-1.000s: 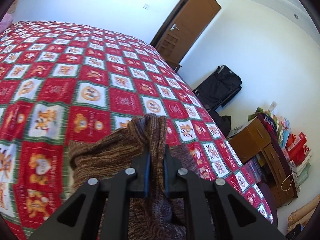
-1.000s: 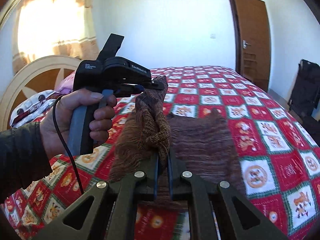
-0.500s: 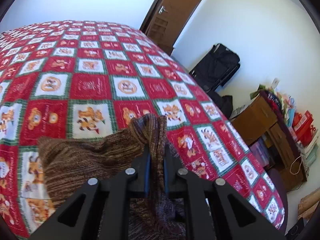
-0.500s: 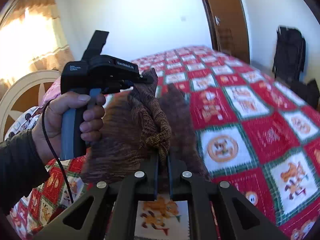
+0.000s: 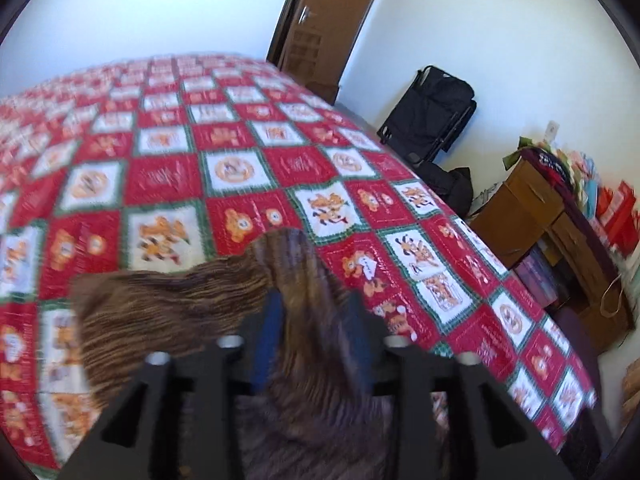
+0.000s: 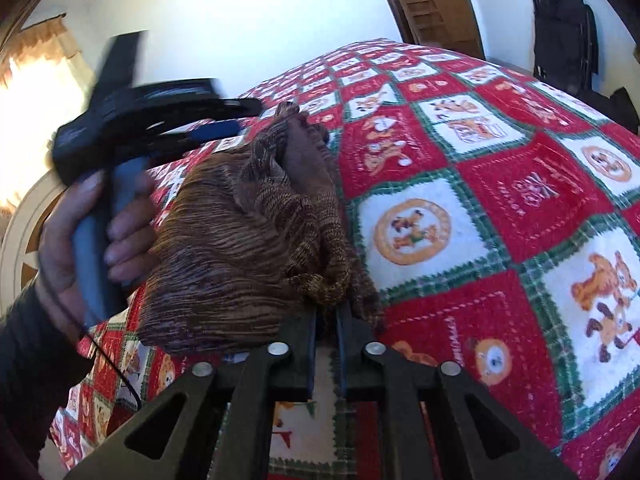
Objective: Fold small clothes
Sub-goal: 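Open both tools to release the folded sweater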
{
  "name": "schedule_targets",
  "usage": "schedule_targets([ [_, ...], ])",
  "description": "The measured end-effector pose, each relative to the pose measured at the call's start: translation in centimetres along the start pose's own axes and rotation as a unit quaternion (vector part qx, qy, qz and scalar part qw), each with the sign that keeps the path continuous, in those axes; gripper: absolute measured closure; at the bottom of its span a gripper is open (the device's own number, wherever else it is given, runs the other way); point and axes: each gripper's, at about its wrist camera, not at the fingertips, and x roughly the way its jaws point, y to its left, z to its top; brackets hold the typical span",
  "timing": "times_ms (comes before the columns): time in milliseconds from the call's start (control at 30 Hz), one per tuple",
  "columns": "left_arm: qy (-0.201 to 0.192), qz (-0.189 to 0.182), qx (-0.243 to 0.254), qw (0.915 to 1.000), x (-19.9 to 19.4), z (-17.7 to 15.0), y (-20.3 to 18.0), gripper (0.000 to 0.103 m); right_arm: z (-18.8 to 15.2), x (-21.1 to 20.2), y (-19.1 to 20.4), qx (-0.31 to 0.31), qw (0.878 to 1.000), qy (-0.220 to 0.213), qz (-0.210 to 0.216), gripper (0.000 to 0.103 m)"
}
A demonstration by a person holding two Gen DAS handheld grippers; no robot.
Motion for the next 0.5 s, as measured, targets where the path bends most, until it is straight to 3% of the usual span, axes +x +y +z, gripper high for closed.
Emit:
schedule_targets([
  [33, -0.013, 0.003, 0.008, 0.9999, -1.3, -0.6, 0.0, 0.046, 0.0, -0.5, -0.2, 0.002, 1.000, -0.006, -0.007, 0.082],
  [100, -0.028, 0.005, 0.016, 0.9995, -3.2, -1.8, 0.1, 0.044, 0.2, -1.4, -0.4, 0.000, 0.999, -0.024, -0.034, 0.044],
  [133, -0.030, 0.016, 0.022, 0.9992, -4.2, -2.5, 0.3, 0.044, 0.4, -2.3, -0.6, 0.003, 0.998, -0.038, -0.041, 0.041],
  [233, -0.041, 0.043, 0.031, 0.9978, -6.7, -5.6, 1.3, 0.042, 1.7, -4.0, 0.2, -0.010, 0.996, -0.076, -0.037, 0.041],
  [300, -0.048, 0.051, 0.026, 0.9972, -7.4, -7.2, 1.9, 0.041, 3.0, -4.0, 1.7, -0.035, 0.996, -0.082, -0.011, 0.041],
  [433, -0.040, 0.064, 0.008, 0.9971, -7.2, -10.3, 2.9, 0.041, 6.2, -1.2, 6.0, -0.081, 0.992, -0.047, 0.081, 0.041],
  [467, -0.037, 0.068, 0.007, 0.9970, -6.9, -10.8, 3.0, 0.041, 6.7, -0.3, 6.5, -0.083, 0.992, -0.036, 0.086, 0.044],
  [500, -0.034, 0.070, 0.009, 0.9969, -6.6, -11.4, 2.9, 0.041, 7.2, 0.9, 7.0, -0.081, 0.993, -0.022, 0.085, 0.053],
])
